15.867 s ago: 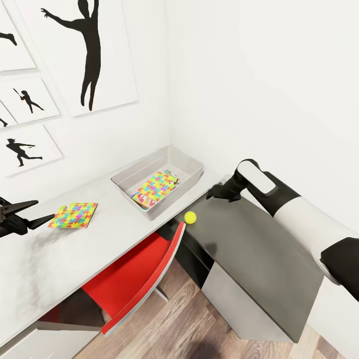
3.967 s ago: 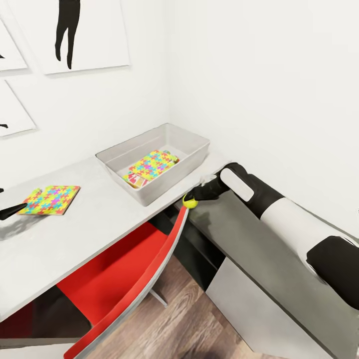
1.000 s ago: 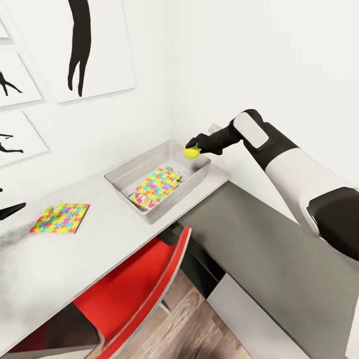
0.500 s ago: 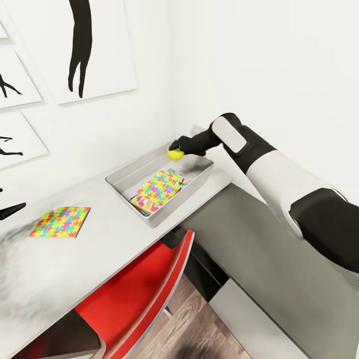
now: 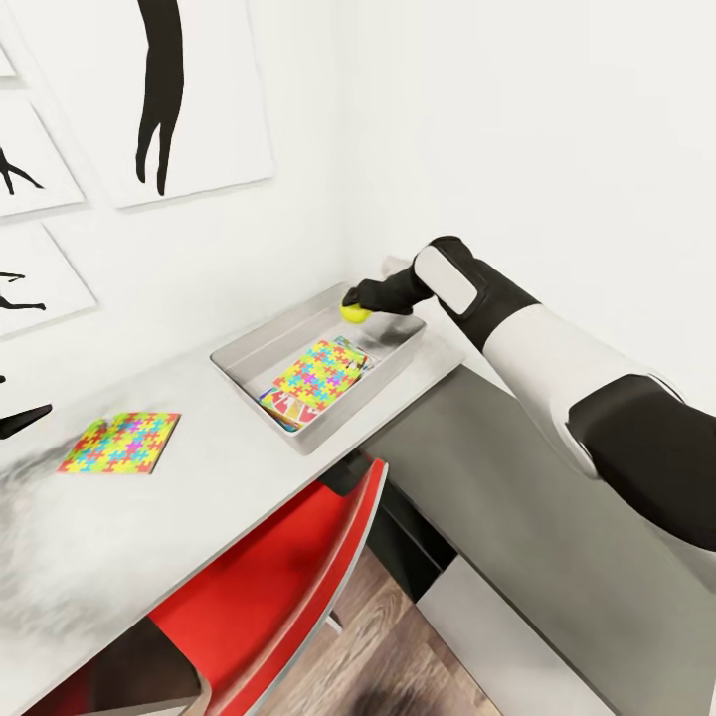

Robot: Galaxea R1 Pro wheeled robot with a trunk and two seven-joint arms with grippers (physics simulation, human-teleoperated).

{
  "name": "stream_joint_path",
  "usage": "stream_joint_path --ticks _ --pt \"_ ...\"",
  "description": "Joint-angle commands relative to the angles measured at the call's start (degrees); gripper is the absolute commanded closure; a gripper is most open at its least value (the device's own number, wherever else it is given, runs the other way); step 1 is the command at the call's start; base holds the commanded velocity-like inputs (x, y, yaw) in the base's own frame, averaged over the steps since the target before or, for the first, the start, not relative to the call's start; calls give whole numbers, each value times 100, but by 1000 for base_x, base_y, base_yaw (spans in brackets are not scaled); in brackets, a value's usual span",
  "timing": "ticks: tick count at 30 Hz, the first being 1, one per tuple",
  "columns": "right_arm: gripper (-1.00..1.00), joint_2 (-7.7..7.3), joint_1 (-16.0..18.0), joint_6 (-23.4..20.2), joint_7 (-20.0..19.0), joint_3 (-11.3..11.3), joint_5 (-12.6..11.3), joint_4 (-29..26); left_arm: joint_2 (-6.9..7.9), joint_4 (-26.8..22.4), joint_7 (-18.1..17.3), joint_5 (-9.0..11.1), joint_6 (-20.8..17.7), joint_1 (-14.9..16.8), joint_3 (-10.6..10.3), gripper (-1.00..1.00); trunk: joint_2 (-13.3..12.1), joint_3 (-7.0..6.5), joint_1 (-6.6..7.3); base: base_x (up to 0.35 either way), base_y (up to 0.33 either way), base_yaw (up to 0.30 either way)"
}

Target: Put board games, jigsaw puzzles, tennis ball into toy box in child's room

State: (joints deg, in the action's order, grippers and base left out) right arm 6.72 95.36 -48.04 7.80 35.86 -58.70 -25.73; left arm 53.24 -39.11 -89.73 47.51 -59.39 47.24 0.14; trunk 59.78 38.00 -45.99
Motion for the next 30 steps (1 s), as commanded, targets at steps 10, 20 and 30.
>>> stream_joint_path --ticks 10,20,30 --pt "100 -7 0 62 55 8 441 42 0 0 -27 -5 -61 2 -5 -100 4 5 0 0 0 0" --pt "100 -28 -1 72 53 9 472 45 -6 0 -27 -5 -61 2 -5 -100 4 5 0 0 0 0" --pt "100 0 0 80 63 25 485 335 -10 0 -27 -5 -61 0 -5 -100 4 5 0 0 0 0"
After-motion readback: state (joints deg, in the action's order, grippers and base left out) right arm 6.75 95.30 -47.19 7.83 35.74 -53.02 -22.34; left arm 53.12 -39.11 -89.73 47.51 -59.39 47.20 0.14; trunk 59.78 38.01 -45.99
